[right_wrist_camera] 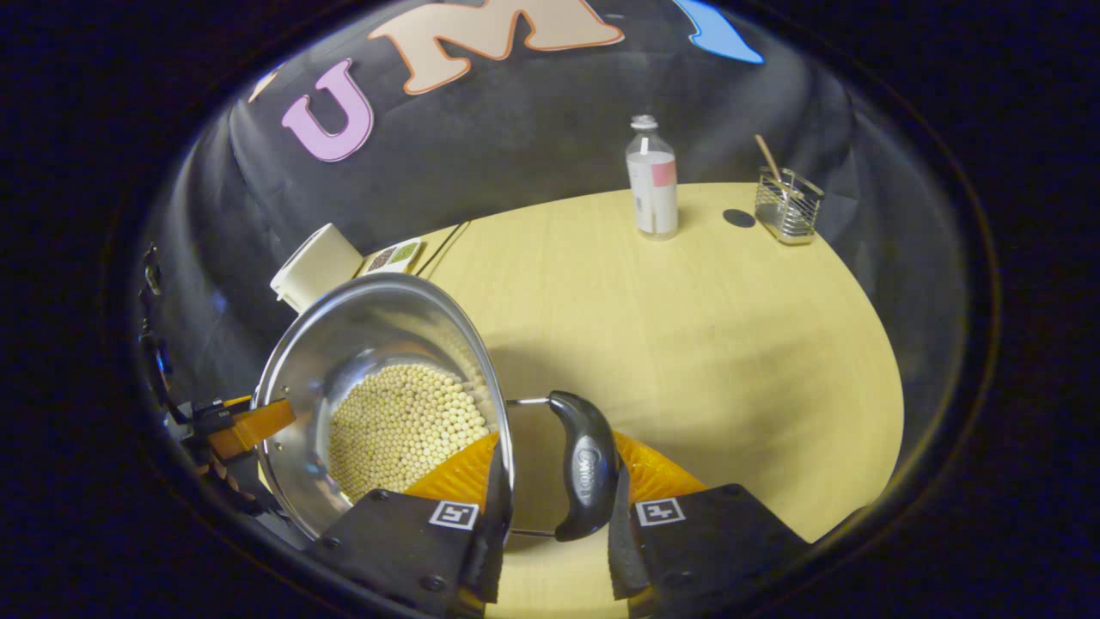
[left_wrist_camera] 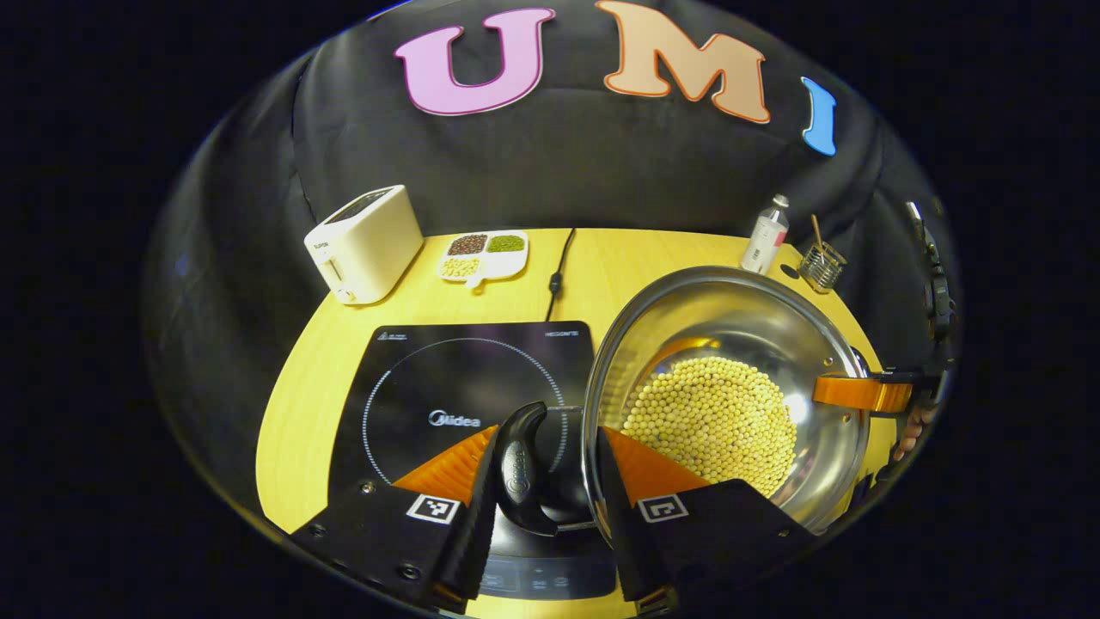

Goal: First push the handle of the pot to place it horizontally, then grasp the pot with both hands and set it on the induction cooktop.

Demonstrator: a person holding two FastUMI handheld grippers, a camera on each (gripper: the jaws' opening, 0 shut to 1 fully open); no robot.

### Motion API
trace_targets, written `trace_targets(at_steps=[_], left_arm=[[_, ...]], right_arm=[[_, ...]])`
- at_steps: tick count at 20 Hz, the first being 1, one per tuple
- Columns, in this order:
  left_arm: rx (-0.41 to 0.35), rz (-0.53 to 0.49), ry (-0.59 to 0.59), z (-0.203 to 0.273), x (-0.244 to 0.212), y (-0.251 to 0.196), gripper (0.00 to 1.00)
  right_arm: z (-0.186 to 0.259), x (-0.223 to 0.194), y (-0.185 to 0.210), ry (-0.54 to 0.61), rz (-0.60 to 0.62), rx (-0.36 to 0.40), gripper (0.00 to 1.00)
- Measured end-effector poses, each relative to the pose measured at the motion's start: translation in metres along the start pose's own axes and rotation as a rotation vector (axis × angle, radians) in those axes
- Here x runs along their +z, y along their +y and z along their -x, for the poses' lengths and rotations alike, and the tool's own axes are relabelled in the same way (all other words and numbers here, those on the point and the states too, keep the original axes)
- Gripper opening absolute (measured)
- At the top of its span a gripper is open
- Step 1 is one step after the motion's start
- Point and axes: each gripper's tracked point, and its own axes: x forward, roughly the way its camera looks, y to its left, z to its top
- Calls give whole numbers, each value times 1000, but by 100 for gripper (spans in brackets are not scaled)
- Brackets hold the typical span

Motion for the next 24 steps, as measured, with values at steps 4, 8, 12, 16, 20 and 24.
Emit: trace_targets(at_steps=[4,8,12,16,20,24], left_arm=[[-28,8,8,-5,2,62,60],[-69,-11,7,-22,4,125,60],[-95,-9,15,-37,4,176,61],[-109,-34,-36,-50,16,201,61],[-117,-67,-81,-57,24,209,60],[-129,-31,-102,-56,25,208,61]], right_arm=[[-13,-8,62,8,-3,-29,51],[-26,-19,125,10,-21,-74,51],[-42,-27,176,20,-35,-108,51],[-55,-24,200,28,-52,-127,51],[-65,-25,211,29,-74,-133,46],[-65,-25,213,31,-71,-128,46]])
